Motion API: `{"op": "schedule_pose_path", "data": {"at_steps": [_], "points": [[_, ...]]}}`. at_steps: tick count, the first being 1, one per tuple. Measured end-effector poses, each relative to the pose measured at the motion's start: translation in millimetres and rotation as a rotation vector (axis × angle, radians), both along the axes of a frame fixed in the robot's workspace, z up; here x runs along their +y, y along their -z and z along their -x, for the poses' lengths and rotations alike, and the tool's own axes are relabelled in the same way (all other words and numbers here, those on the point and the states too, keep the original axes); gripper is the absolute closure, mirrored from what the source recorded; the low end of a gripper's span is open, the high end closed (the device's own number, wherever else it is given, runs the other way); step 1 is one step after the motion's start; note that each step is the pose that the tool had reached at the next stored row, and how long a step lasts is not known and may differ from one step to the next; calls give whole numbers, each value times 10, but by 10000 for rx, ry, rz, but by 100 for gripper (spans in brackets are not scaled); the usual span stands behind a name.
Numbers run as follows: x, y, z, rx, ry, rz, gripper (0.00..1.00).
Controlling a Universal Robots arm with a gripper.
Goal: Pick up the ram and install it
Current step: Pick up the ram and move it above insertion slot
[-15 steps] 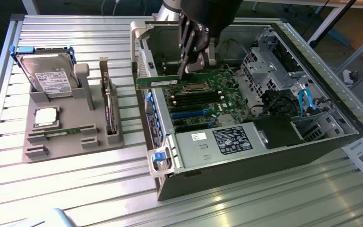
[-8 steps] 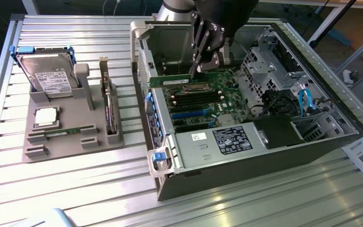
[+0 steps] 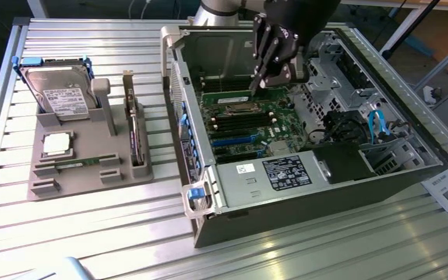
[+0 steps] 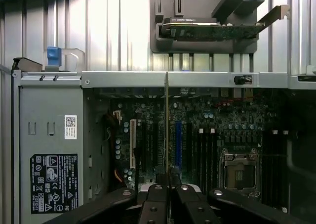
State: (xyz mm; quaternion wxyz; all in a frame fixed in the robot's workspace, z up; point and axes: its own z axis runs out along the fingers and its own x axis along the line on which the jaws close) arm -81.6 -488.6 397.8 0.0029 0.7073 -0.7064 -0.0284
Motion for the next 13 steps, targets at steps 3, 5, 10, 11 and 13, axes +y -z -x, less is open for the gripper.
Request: {"op": "schedule_pose_path", "data": {"at_steps": [3, 5, 10, 11, 13], "points": [[-1, 0, -87, 7, 0, -3, 88], [-1, 0, -137, 11, 0, -4, 88], [-2, 0, -297, 22, -2, -10, 88], [-3, 0, -320, 23, -2, -11, 88], [-4, 0, -382, 28, -3, -14, 88]]}}
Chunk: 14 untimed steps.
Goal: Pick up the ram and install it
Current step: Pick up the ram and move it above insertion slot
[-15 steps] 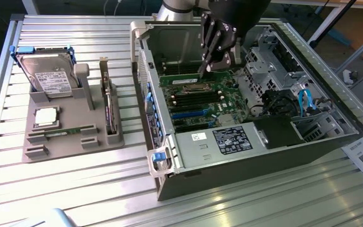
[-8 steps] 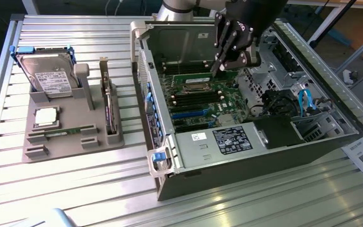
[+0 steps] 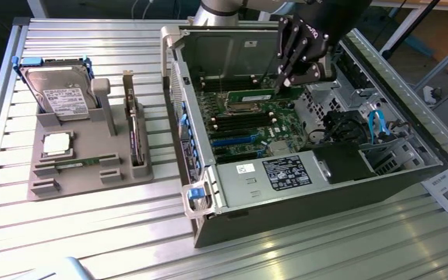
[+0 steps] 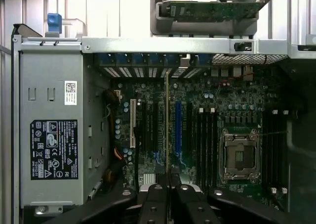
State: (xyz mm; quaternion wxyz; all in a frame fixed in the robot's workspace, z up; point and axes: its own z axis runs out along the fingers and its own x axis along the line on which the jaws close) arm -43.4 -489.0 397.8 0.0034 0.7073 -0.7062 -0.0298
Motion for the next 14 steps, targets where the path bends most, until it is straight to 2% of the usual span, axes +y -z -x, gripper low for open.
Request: {"op": "schedule_pose_path", "data": {"at_steps": [9, 14], "points": [[-3, 0, -284, 24, -3, -15, 88], [-3, 0, -336, 26, -21, -33, 88]]}}
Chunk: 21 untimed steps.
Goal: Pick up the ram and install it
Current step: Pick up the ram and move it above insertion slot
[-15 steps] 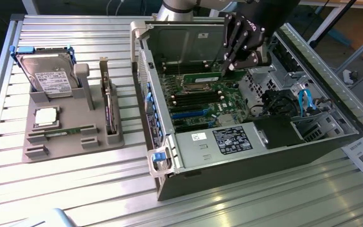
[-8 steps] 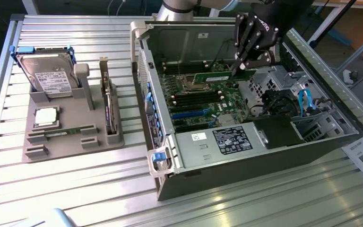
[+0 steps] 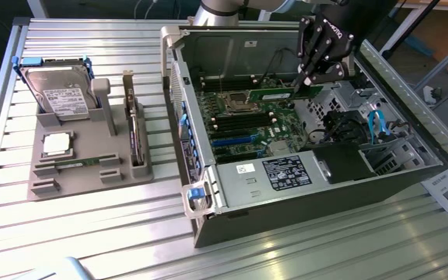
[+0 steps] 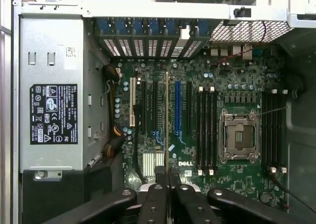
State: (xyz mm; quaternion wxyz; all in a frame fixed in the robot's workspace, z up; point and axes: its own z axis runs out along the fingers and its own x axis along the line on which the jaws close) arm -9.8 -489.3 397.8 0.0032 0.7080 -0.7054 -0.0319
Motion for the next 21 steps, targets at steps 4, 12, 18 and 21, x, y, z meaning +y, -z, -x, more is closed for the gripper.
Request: {"op": "schedule_pose_path", "data": {"at_steps": [4, 12, 18, 21], "points": [[-1, 1, -1, -34, -62, -2, 88], [5, 0, 0, -55, -91, -3, 88], [96, 17, 0, -87, -91, -119, 88], [156, 28, 0, -103, -91, -177, 88]]}}
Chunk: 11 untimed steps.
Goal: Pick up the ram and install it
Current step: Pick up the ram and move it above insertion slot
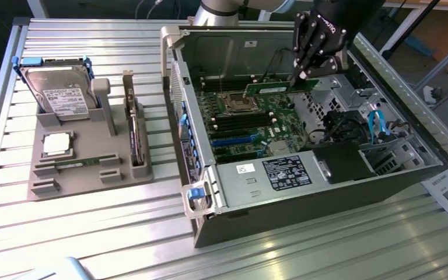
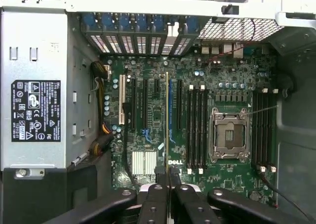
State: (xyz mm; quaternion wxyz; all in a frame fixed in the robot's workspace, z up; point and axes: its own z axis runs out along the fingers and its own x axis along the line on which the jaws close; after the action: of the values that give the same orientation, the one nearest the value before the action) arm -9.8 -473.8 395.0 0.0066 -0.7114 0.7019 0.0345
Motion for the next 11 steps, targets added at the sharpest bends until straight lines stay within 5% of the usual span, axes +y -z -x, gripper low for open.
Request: {"op": "schedule_pose_path", "data": {"at_steps": [3, 8, 11], "points": [[90, 14, 0, -14, 0, -55, 88], [258, 30, 0, -36, 1, -69, 88], [457, 43, 0, -58, 0, -74, 88]]}}
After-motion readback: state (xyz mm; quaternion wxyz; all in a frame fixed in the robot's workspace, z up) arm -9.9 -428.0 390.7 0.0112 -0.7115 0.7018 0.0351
